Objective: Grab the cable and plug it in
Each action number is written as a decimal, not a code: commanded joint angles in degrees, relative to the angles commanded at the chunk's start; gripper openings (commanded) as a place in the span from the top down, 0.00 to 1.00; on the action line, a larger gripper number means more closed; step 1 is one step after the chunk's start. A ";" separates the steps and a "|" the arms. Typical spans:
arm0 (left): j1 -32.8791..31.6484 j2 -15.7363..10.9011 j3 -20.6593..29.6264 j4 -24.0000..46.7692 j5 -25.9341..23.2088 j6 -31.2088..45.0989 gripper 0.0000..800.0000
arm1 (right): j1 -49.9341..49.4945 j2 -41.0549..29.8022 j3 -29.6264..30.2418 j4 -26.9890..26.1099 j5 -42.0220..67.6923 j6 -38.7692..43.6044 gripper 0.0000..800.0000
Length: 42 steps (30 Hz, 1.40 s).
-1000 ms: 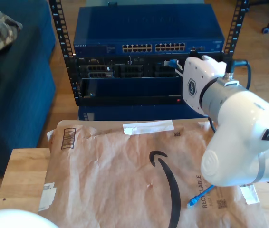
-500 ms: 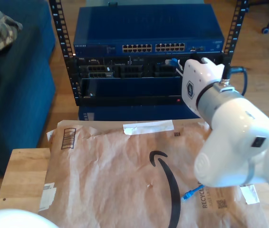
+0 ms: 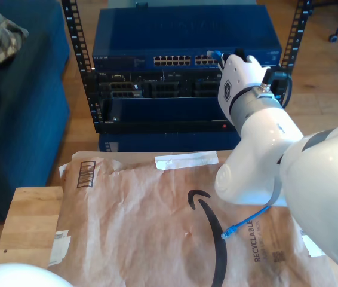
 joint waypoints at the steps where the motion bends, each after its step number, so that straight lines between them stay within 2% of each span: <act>1: 0.00 0.00 0.00 0.00 0.00 0.00 0.00 | 0.62 0.70 0.35 0.62 -1.58 0.00 1.00; 5: 0.00 0.00 0.00 0.00 0.00 0.00 0.00 | 1.23 2.11 1.05 2.37 -5.98 -0.09 1.00; 8: 0.00 0.00 0.00 0.00 0.00 0.00 0.00 | 3.08 4.04 0.26 6.68 -11.69 -0.26 1.00; 11: 0.00 0.00 0.00 0.00 0.00 0.00 0.00 | 4.75 4.40 -1.58 11.43 -12.04 -2.37 1.00; 14: 0.00 0.00 0.00 0.00 0.00 0.00 0.00 | 6.15 7.12 -4.22 15.56 -12.04 -3.78 1.00; 18: 0.00 0.00 0.00 0.00 0.00 0.00 0.00 | 6.24 10.81 -8.26 16.35 -12.04 -3.87 1.00; 22: 0.00 0.00 0.00 0.00 0.00 0.00 0.00 | 5.98 16.18 -16.62 17.05 -12.04 -6.68 1.00; 26: 0.00 0.00 0.00 0.00 0.00 0.00 0.00 | 5.98 18.55 -21.54 21.80 -11.96 -10.81 1.00; 30: 0.00 0.00 0.00 0.00 0.00 0.00 0.00 | 6.07 18.37 -21.54 27.34 -12.04 -12.66 1.00; 38: 0.00 0.00 0.00 0.00 0.00 0.00 0.00 | 5.54 18.11 -20.48 27.60 -12.04 -12.66 1.00; 40: 0.00 0.00 0.00 0.00 0.00 0.00 0.00 | 5.45 16.88 -19.08 27.52 -11.96 -13.01 0.96; 42: 0.00 0.00 0.00 0.00 0.00 0.00 0.00 | 5.45 15.38 -16.79 27.34 -11.60 -15.47 0.86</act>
